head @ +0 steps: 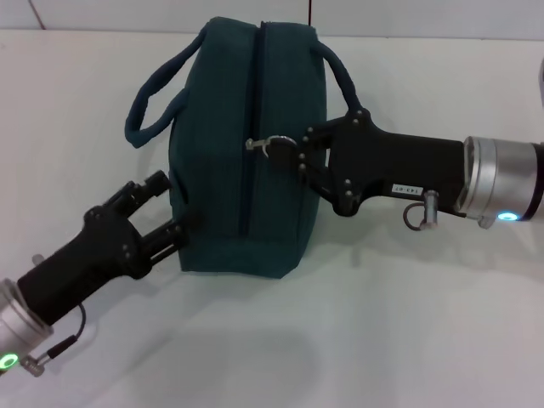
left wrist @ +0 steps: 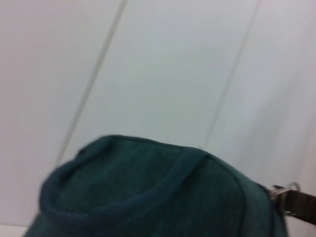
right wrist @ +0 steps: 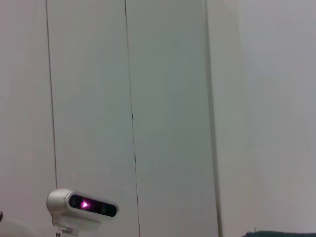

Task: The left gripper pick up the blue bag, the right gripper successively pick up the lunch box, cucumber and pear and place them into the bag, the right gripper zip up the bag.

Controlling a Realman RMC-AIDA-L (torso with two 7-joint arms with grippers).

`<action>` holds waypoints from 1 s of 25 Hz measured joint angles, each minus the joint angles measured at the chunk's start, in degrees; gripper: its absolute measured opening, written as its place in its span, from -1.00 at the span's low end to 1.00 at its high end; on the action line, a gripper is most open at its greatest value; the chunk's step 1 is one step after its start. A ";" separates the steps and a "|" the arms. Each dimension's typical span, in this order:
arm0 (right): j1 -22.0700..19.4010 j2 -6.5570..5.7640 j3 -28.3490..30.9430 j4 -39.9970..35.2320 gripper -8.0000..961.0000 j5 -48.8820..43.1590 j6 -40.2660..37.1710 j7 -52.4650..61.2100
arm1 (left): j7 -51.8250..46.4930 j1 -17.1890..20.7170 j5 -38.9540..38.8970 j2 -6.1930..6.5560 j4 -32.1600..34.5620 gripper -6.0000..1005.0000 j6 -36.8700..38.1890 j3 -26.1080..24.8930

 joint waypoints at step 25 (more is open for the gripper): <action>0.22 0.00 -0.03 -0.12 -0.95 2.21 0.77 0.17 | 8.44 -4.52 1.59 -0.11 -3.73 0.16 -6.38 3.27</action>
